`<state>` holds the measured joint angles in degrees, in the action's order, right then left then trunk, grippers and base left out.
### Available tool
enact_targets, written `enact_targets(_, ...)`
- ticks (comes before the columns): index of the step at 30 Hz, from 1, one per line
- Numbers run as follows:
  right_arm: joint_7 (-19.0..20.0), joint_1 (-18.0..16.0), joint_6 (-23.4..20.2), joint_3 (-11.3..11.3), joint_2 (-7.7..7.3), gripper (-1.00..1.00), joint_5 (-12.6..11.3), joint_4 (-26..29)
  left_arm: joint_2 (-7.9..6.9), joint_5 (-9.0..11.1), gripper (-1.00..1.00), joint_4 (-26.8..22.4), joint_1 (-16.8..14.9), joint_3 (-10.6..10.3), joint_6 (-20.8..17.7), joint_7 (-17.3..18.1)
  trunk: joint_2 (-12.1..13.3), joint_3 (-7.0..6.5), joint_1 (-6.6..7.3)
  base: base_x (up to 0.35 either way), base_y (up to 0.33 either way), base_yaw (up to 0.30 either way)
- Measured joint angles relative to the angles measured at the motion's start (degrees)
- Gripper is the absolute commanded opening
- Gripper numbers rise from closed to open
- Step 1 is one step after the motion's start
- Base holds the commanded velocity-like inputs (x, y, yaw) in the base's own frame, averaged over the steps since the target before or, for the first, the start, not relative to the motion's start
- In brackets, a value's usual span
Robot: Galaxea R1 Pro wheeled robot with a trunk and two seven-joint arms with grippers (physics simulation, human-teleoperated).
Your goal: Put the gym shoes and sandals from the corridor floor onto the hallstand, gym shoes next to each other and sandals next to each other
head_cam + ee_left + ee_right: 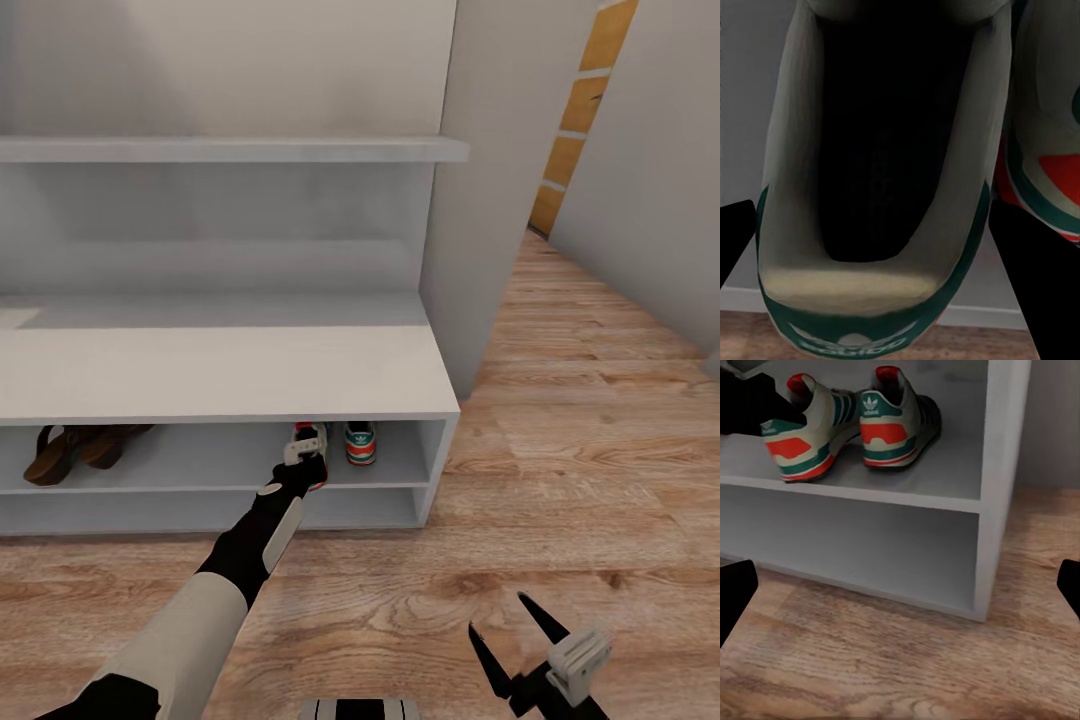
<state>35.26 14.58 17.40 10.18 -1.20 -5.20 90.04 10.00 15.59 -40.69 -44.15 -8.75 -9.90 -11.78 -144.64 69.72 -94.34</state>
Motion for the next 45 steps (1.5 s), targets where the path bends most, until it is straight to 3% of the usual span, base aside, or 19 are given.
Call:
enact_targets(21, 9.0, 2.6, 3.2, -0.2, 0.05, 1.0, -1.5, 1.0, 0.0, -0.1, -1.0, 0.1, 0.0, 0.0, 0.3, 0.0, 0.0, 0.0, 0.0, 0.0, 0.0, 0.0)
enact_targets(30, 10.0, 2.7, 4.1, 0.0, 0.06, 1.0, -3.3, 0.9, 0.0, -0.1, -1.0, 0.1, 0.0, 0.0, 0.3, 0.1, 0.0, 0.0, 0.0, 0.0, 0.0, 0.0)
enact_targets(45, 10.3, 2.7, 4.5, 0.3, 0.08, 1.0, -4.0, 0.8, 0.0, -0.2, -1.0, 0.5, 0.0, 0.0, 1.1, 0.1, 0.0, 0.0, 0.0, 0.0, 0.0, 0.0)
